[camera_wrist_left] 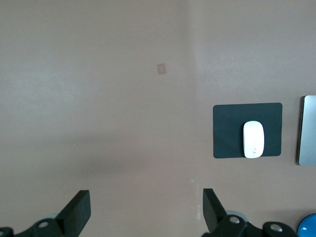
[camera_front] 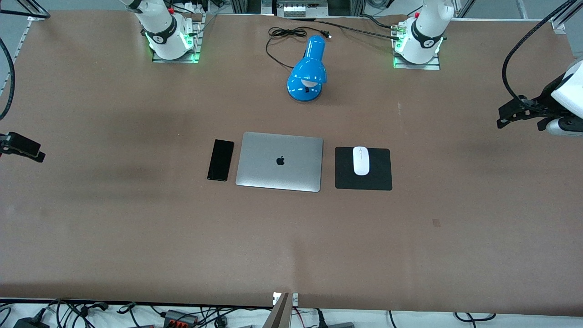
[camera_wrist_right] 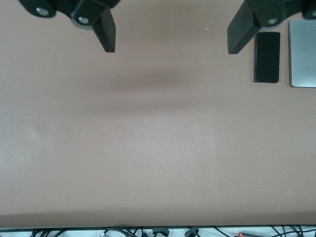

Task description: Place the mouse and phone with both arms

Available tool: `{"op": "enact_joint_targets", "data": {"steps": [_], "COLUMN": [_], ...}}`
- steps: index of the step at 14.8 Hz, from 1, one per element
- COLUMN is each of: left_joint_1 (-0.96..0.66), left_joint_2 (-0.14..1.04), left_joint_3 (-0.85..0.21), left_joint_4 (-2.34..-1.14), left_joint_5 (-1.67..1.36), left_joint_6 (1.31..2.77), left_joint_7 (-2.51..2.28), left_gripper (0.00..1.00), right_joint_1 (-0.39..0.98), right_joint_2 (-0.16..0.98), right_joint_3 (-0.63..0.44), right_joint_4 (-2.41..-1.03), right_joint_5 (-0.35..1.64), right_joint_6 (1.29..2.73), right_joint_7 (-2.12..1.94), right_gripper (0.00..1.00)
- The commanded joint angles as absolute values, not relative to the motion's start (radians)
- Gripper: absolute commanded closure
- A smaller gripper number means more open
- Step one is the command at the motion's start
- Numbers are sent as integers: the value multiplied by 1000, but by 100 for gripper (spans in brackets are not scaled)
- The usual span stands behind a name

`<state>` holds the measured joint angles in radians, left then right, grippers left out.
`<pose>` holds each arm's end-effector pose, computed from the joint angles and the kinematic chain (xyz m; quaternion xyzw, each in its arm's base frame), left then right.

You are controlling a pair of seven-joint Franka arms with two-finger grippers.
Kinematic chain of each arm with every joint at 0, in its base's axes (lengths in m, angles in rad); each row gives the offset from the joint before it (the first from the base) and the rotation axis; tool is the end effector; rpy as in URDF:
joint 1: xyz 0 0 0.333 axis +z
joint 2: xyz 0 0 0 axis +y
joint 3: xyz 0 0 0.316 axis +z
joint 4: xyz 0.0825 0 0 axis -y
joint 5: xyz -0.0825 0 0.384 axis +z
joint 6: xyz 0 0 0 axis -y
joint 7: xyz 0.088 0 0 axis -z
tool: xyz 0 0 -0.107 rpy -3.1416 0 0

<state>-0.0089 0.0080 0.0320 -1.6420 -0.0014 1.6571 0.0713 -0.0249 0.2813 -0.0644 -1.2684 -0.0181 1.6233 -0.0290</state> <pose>0.5630 0.0128 0.5938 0.9997 -0.0240 0.0036 0.0004 0.6425 -0.0529 0.6044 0.9987 -0.0284 0.0360 0.0201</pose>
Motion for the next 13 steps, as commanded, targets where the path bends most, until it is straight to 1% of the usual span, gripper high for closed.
{"op": "enact_joint_targets", "data": {"steps": [1, 2, 3, 5, 10, 13], "left_joint_1": [-9, -6, -5, -5, -8, -11], "left_joint_2": [-5, -5, 0, 14, 26, 34], "left_joint_3": [43, 49, 48, 49, 41, 40], "left_joint_4": [-1626, -1626, -1617, -1574, -1562, -1563], "left_joint_5": [3, 2, 6, 2, 3, 5], "left_joint_6": [1614, 1608, 1624, 1597, 1589, 1568], "left_joint_7": [83, 90, 94, 97, 92, 89], "left_gripper": [0, 0, 0, 0, 0, 0], "right_joint_1": [-20, -20, -20, -20, -21, -21], "right_joint_2": [103, 62, 37, 2, -9, -8], "right_joint_3": [-67, -67, -67, -66, -63, -63], "right_joint_4": [-1564, -1630, -1659, -1690, -1661, -1657], "right_joint_5": [-8, -9, -9, -9, -5, 0], "right_joint_6": [1774, 1801, 1798, 1763, 1694, 1692], "right_joint_7": [-49, -48, -48, -46, -58, -57], "right_gripper": [0, 0, 0, 0, 0, 0]}}
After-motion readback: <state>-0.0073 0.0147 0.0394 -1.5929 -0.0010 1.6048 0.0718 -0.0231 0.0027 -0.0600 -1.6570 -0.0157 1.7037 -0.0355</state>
